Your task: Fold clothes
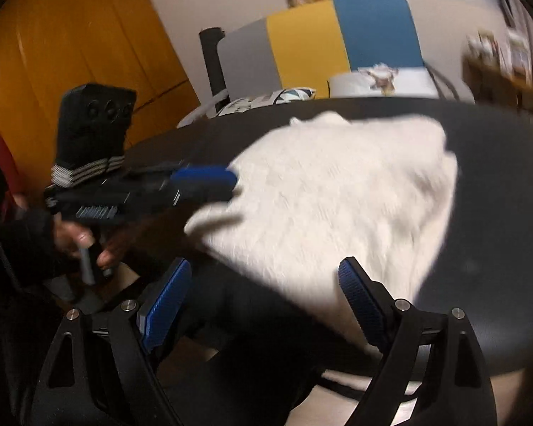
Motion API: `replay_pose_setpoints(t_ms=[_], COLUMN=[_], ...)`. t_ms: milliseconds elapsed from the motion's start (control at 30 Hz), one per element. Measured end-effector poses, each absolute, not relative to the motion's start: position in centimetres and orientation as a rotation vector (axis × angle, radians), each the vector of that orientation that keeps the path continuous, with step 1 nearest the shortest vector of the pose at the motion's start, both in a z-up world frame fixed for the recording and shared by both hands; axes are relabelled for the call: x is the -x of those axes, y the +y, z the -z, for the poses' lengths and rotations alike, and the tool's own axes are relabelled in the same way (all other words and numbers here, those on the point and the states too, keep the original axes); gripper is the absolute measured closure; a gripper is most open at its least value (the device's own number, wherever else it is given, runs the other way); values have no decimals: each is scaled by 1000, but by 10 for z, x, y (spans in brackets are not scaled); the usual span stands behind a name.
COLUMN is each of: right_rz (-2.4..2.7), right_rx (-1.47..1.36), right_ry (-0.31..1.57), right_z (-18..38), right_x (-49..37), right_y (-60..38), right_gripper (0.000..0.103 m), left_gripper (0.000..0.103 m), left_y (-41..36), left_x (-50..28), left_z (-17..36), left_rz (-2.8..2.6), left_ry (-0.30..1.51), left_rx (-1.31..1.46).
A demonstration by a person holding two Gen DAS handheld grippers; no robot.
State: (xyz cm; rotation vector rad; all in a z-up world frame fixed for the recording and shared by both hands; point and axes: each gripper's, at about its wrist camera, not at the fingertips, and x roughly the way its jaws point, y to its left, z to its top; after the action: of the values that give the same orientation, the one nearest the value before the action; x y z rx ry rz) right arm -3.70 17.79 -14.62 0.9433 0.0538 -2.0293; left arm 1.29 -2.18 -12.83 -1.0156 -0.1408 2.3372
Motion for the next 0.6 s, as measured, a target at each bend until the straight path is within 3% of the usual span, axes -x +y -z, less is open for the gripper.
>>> replay_pose_setpoints(t_ms=[100, 267, 400, 600], right_rz=[2102, 2191, 2159, 2104], right_rx=[-1026, -1077, -1080, -941], right_ry=[135, 264, 185, -49], right_z=[165, 186, 181, 126], right_x=[48, 53, 56, 84], right_y=[165, 149, 159, 167], right_gripper=[15, 15, 15, 15], left_gripper=[70, 70, 70, 67], left_y=[-22, -16, -33, -58], left_x=[-17, -21, -20, 17], left_z=[154, 152, 131, 105], left_rz=[-2346, -2373, -2357, -2412], left_ry=[-99, -80, -234, -389], left_rx=[1095, 1062, 1002, 921])
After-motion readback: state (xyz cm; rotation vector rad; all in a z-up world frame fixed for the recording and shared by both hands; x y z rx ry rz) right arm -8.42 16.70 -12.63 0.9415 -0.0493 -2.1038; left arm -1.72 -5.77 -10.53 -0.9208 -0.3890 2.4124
